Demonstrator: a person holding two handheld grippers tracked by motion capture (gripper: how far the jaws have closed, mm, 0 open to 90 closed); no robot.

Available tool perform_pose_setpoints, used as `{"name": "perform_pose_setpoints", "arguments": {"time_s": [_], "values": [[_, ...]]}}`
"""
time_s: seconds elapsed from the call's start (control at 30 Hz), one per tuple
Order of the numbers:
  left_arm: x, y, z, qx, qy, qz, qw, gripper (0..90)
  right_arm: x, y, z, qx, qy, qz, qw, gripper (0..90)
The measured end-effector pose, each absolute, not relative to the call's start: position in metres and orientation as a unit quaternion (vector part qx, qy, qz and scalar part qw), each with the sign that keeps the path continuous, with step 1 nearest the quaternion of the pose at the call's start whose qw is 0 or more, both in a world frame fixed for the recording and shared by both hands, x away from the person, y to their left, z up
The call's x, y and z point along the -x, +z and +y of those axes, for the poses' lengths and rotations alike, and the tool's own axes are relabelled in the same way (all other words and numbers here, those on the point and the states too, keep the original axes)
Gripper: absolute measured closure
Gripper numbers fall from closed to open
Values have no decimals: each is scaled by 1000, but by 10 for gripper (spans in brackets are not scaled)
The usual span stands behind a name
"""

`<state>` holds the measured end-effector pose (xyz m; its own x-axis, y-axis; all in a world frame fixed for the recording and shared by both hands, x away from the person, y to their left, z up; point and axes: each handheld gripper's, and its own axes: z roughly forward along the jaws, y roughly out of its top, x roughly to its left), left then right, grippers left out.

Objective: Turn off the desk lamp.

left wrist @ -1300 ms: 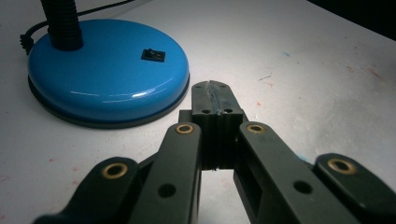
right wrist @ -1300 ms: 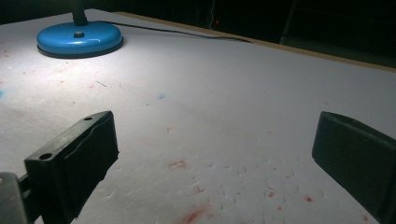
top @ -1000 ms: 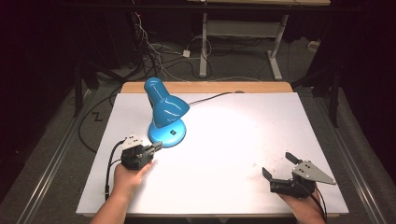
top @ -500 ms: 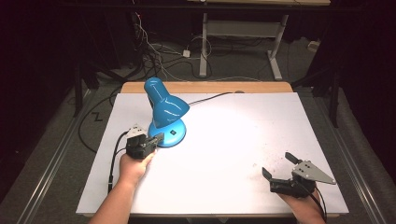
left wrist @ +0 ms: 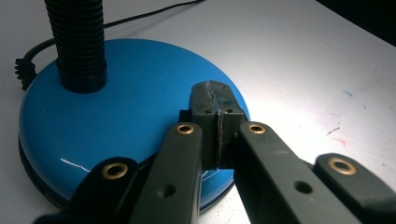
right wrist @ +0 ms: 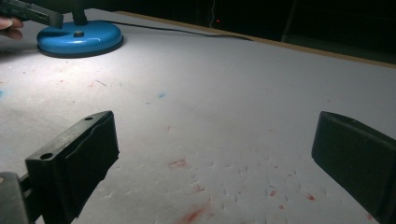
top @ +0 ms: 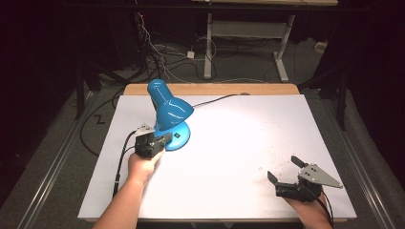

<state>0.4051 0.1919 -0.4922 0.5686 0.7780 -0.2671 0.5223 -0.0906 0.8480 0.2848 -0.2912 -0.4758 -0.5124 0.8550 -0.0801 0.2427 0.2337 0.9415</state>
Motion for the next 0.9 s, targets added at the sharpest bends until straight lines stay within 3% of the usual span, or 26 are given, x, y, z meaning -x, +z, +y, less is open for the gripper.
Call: {"name": "perform_pose_setpoints", "arguments": {"time_s": [0.9], "values": [[-421, -493, 178, -724, 126, 461, 497, 879, -285, -477, -291, -383, 487, 721, 311, 13]]}}
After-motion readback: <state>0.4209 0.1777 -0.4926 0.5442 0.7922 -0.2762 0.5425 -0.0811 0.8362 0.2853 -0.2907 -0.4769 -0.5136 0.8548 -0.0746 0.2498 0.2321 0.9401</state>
